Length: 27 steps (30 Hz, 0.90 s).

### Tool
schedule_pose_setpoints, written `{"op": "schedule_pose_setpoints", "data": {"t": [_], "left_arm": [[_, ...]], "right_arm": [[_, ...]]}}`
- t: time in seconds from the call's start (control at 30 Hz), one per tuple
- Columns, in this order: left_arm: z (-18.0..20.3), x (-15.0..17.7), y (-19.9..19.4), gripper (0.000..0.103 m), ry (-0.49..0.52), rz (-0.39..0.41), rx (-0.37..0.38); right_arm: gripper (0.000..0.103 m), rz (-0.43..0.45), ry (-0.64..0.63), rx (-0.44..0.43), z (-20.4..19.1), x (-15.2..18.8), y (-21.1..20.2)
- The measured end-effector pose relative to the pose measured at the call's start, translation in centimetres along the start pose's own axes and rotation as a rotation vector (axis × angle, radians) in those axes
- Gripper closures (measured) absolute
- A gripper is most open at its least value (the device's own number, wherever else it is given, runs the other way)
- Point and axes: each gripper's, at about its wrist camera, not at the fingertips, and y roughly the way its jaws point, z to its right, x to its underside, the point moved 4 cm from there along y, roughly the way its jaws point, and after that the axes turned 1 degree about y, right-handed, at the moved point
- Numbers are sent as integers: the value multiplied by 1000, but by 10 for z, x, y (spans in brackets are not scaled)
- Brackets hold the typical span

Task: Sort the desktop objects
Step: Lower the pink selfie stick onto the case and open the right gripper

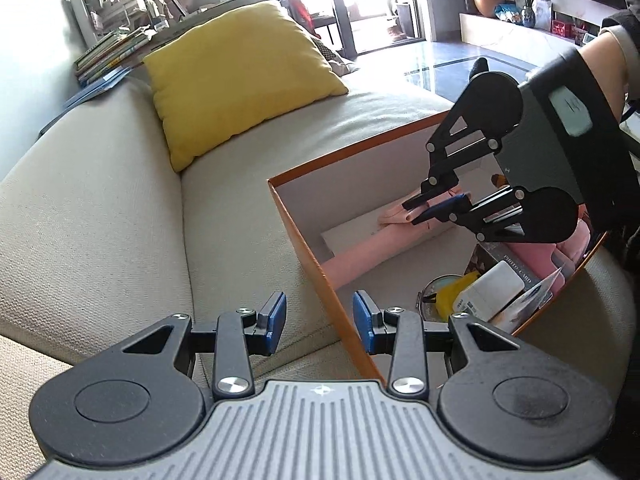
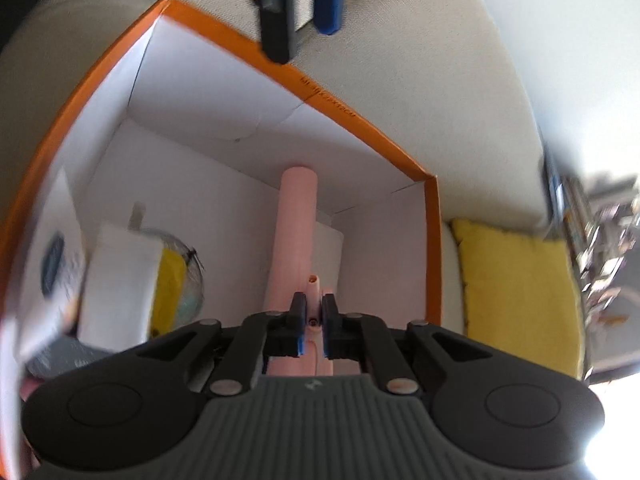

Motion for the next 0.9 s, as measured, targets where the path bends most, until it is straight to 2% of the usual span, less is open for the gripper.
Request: {"op": "schedule_pose_setpoints", "data": {"t": [0.33,0.63,0.9], "left_arm": [[-1,6,-9,60,5,-3,-7],[-2,12,-9,60,-9,-8,-6],[-4,17,-11,60,-23,-3,-6]], "right_arm": [[81,-48,117,-178,0,-7,7],[80,-102,263,-323,17,-5,11],[78,-147,371,-383,33,-7,17]]}}
